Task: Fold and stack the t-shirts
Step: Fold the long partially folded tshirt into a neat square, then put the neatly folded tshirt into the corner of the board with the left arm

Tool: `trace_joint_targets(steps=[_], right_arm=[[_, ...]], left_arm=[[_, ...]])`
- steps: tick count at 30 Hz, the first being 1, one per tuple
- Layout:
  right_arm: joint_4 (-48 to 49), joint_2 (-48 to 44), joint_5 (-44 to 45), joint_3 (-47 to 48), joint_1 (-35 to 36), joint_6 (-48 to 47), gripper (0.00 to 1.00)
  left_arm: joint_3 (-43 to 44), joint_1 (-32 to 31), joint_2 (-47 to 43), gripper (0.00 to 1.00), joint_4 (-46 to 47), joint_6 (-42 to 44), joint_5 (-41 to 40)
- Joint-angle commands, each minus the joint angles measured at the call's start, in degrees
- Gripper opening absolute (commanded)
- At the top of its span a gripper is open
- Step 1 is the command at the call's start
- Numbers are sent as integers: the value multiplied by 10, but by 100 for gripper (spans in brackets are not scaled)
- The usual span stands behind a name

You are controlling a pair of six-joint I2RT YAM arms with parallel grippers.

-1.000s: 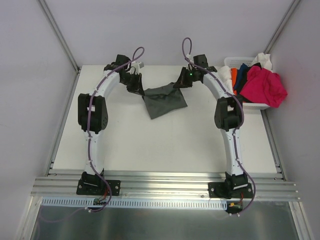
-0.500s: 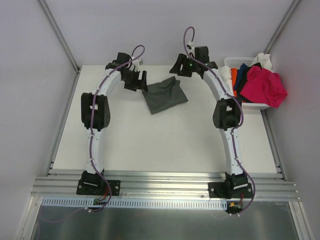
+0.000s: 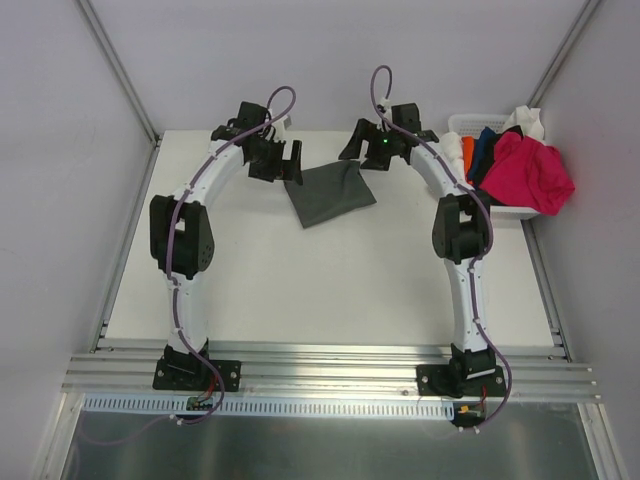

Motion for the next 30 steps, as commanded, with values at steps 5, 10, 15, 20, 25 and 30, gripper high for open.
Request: trace_joint_targets(steps=[5,10,15,20,25,30], right_arm=[[-3,-27,-67,-50,29,45,93],[1,-12,-80,-47,29,53,93],[-7,2,-78,-54,21,46,93],[-21,4,-66,-72,1,33,93],[-29,4,-60,-89,-4,26,94],[-36,-1,-64,-127,-2,23,94]], left_arm=[[-85,3,0,99,-2,-97,101],[-102,9,32,99,6,-125,133],[-78,14,76,99,15,-137,133],[-63,22,111,95,28,-158,149],[-43,22,146,75,52,-174,173],[-1,23,184,66,61,-174,136]])
